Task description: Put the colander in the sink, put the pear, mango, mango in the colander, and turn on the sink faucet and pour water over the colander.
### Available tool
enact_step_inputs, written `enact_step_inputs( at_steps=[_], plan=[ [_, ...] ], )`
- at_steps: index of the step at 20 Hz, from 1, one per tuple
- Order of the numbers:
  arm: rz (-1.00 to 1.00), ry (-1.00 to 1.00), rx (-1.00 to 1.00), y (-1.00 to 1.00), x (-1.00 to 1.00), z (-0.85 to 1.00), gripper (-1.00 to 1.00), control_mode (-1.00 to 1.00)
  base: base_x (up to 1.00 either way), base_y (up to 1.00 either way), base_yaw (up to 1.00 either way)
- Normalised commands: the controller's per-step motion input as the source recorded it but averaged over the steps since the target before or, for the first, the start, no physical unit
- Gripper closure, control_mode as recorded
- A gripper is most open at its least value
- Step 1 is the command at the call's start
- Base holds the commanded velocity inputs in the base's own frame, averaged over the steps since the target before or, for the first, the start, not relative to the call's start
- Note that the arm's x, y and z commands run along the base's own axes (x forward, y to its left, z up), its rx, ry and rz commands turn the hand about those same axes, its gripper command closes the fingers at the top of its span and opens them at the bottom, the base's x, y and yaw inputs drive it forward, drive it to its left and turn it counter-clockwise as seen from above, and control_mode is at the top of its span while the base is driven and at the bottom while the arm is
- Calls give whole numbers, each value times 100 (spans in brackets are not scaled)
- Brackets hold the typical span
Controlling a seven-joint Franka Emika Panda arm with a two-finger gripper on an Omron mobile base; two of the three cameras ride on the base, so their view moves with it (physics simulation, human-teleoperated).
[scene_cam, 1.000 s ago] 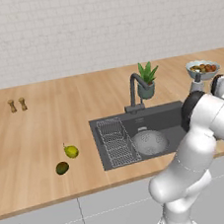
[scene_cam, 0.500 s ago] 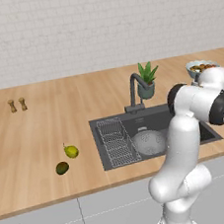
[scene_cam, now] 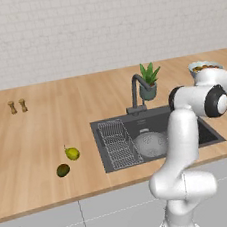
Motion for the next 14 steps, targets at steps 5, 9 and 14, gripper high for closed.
enact_step_inputs(
  at_steps=[5, 9, 14],
  plan=[
    [0, 4, 1, -15, 15, -14, -100, -100, 0, 0, 0],
    [0, 1, 0, -1, 9, -33, -100, -100, 0, 0, 0],
    [0, 0, 0, 0, 10, -31, -100, -100, 0, 0, 0]
  ],
)
